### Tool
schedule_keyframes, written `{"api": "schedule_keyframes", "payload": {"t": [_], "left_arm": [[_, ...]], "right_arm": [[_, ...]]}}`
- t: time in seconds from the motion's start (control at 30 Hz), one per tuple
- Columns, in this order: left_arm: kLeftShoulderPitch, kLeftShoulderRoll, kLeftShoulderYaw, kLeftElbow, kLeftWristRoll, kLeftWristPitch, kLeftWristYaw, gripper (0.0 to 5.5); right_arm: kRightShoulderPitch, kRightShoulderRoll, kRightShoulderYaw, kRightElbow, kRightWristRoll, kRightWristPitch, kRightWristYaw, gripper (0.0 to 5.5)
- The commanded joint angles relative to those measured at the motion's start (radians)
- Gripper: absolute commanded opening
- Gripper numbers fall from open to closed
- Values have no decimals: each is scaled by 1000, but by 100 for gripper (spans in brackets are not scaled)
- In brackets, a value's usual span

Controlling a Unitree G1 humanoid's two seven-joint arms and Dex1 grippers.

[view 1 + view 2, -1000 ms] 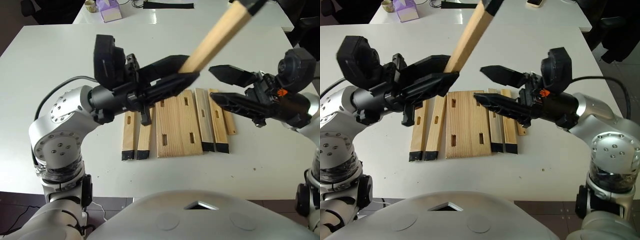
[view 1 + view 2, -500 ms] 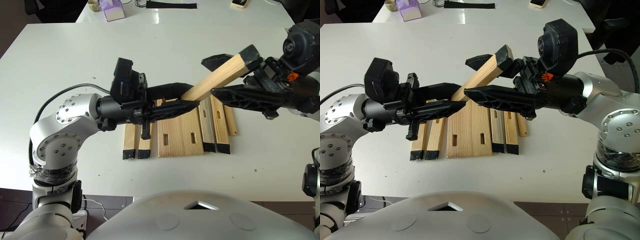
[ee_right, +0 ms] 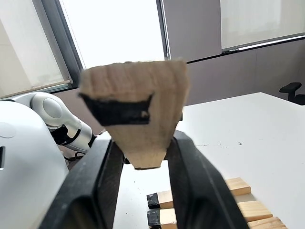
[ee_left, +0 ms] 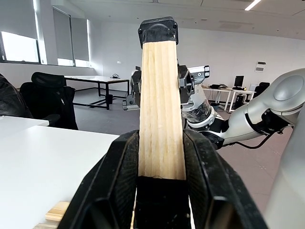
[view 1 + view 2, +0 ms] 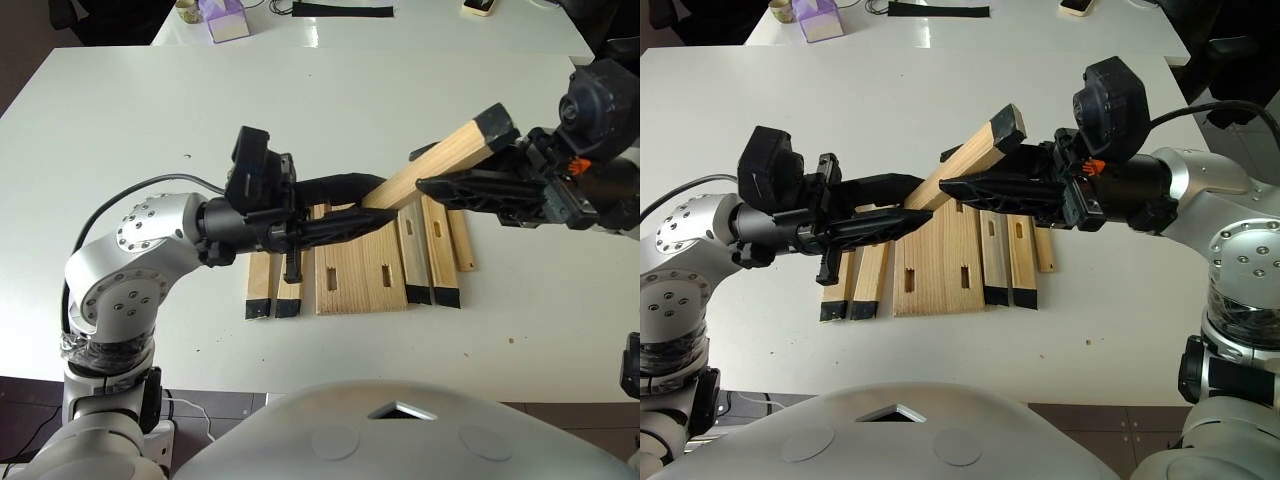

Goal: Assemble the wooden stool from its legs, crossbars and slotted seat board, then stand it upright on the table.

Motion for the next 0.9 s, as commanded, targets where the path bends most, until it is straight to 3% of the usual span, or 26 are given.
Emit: {"api": "schedule_keyframes", "payload": {"t": [0.03,0.1,0.13,0.3,0.47,0.7,0.9], "left_arm": [[14,26,3,5,-11,13,-8,131],[13,42,3,16,-17,32,-12,131],[15,52,-4,21,-4,39,-16,167],[9,52,-33,50,44,38,-5,242],[-3,25,-29,139,131,3,29,245],[6,-10,-25,175,200,-27,80,245],[24,-19,-36,167,240,-34,79,245]], "right_arm": [[2,-37,-5,-1,-55,-1,49,129],[18,-53,6,-8,-113,-12,82,129],[26,-58,11,-11,-137,-17,96,129],[29,-45,22,2,-237,-56,105,129],[46,-74,68,66,-511,-203,121,129],[169,-139,216,317,-1009,-685,307,129],[209,-118,239,446,-1130,-889,381,129]]}}
